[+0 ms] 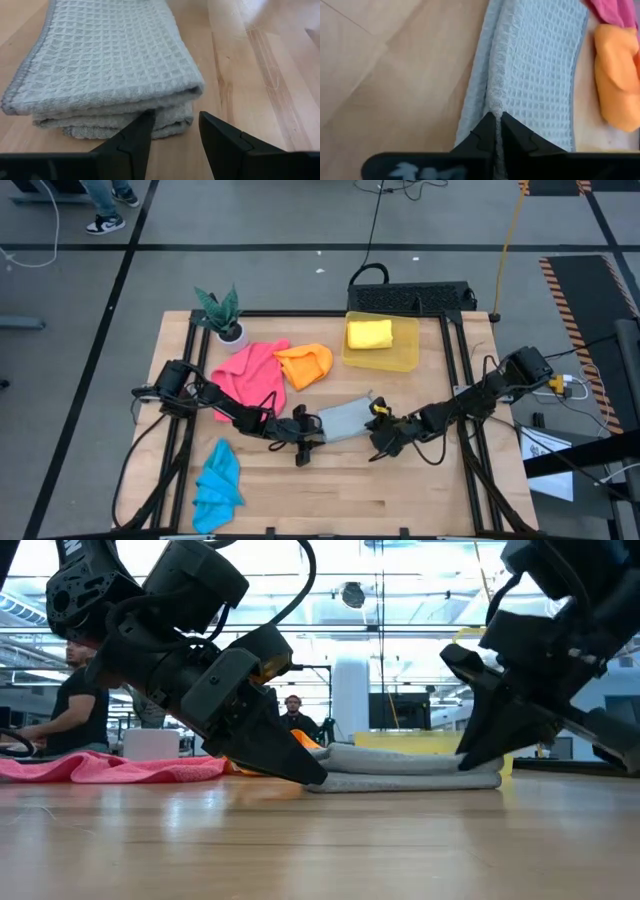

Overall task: Fold microfiber towels
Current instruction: Fold the gray kitchen towel

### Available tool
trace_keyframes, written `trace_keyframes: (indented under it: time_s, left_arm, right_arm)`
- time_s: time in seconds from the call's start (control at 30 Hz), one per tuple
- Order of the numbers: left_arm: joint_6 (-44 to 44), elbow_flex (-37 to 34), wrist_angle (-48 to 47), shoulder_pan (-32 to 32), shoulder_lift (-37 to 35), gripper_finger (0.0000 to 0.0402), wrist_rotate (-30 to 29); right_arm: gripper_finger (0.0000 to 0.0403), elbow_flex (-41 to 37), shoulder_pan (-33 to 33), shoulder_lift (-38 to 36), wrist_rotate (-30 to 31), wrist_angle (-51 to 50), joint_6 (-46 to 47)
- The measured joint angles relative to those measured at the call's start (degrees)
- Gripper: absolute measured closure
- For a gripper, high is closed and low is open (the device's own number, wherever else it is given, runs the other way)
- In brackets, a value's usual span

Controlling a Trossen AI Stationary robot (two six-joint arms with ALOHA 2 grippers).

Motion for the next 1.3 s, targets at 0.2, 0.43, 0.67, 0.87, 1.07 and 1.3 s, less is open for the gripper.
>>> trace_keyframes:
  time_s: [0.2, 0.43, 0.67, 0.87, 1.07, 1.3]
  left_arm:
    - [-0.1, 0.0, 0.0, 0.0, 0.0, 0.0234, 1.3]
    - [-0.3, 0.0, -2.0, -0.3, -1.1, 0.0234, 3.0]
    - [-1.3, 0.0, -18.8, -2.2, -8.4, 0.0234, 1.0]
    - [-0.6, 0.0, -23.6, -3.6, -14.2, 0.0234, -2.9]
    - [-0.9, 0.0, -27.1, -4.8, -16.7, 0.0234, -2.9]
    - [-3.4, -0.1, -29.7, -5.9, -16.9, 0.0234, -10.0]
  right_arm:
    - [0.0350, -1.9, -0.7, 0.0, -1.4, 4.6, -1.1]
    - [0.0253, -1.9, -0.6, 0.0, -1.4, 10.6, -1.1]
    - [0.0210, -1.9, -0.7, 0.0, -10.2, 11.9, 4.8]
    - [0.0245, -1.9, -1.9, 0.0, -15.0, 19.3, 10.0]
    - [0.0315, -1.8, -4.1, 0.0, -15.3, 25.9, 14.0]
    - [0.0397, -1.8, -7.2, 2.2, -14.9, 23.8, 22.6]
